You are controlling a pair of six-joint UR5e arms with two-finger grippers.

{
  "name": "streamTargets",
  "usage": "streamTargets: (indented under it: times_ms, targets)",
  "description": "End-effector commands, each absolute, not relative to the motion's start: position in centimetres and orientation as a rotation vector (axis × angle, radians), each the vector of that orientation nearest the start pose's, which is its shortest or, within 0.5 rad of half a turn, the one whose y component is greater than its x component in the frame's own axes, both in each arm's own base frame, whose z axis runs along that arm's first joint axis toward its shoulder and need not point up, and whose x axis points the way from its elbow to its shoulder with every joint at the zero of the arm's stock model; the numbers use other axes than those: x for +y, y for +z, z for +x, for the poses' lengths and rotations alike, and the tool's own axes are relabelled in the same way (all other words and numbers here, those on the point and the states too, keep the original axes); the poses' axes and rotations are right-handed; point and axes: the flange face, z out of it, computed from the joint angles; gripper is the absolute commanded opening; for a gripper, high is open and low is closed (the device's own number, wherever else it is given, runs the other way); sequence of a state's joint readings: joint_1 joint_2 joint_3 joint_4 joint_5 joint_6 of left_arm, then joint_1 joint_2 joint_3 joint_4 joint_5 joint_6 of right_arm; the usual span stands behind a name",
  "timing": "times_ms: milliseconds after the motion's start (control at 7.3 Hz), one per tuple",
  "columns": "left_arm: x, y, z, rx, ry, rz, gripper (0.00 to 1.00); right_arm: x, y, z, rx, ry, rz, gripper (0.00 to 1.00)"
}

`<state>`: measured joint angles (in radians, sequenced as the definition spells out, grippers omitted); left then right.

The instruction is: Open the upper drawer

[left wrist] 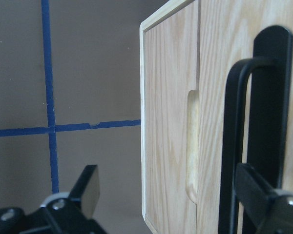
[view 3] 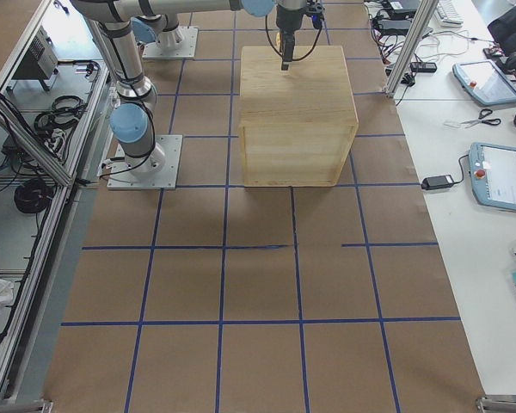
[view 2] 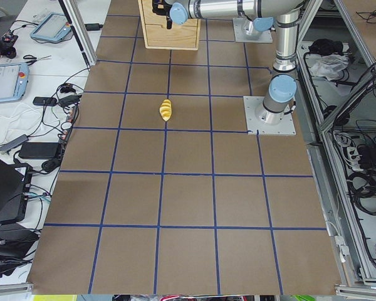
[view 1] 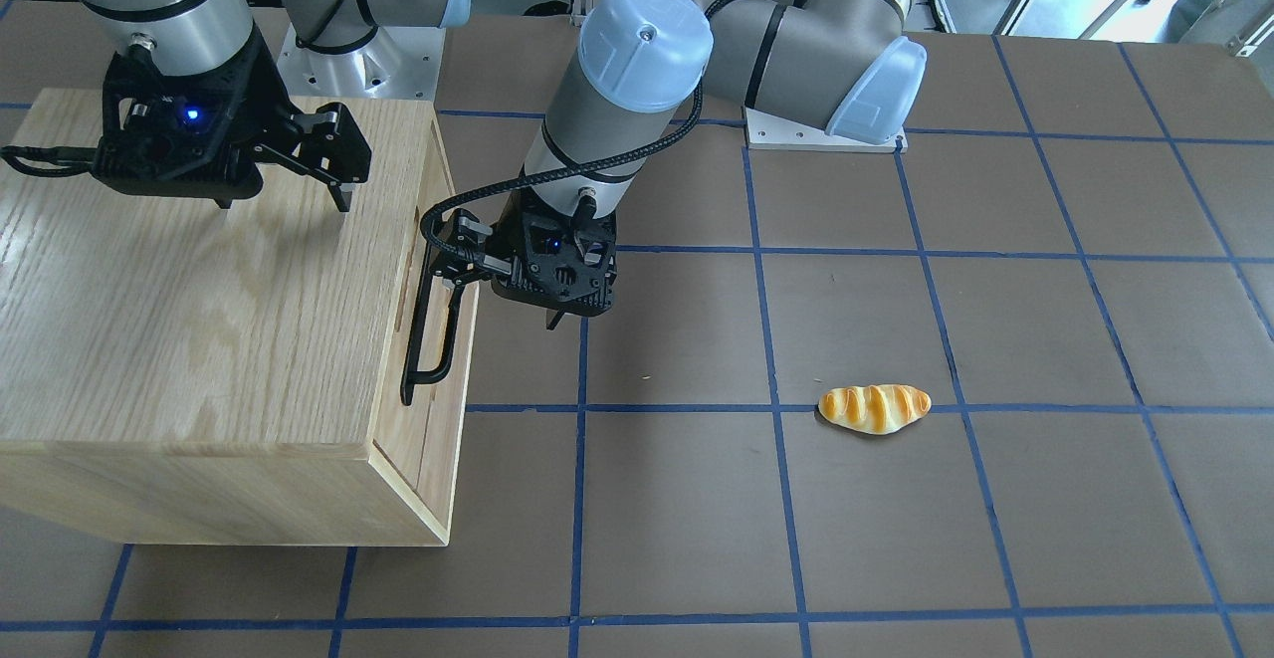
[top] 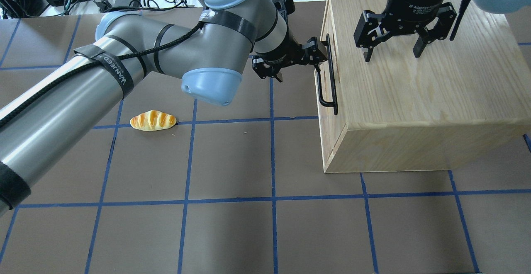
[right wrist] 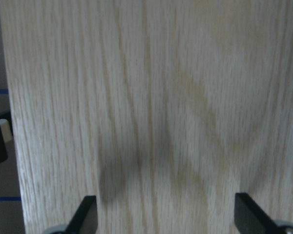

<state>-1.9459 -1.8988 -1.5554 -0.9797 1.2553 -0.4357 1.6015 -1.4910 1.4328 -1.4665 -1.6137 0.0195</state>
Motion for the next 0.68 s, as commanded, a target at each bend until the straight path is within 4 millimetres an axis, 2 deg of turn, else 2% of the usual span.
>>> streamTargets:
  times_ms: [0,548]
  targets:
    - [-52.64,38.04,-38.76,3.533,-0.231,-0.021,1.00,-51.62,50.50,14.49,3.185,0.072,-0.021,1.00]
    - [-52.44,37.88,-39.30,3.553,-0.218,-0.002,1.00,-51.61,50.43,14.49,3.185,0.074,-0.019,1.00]
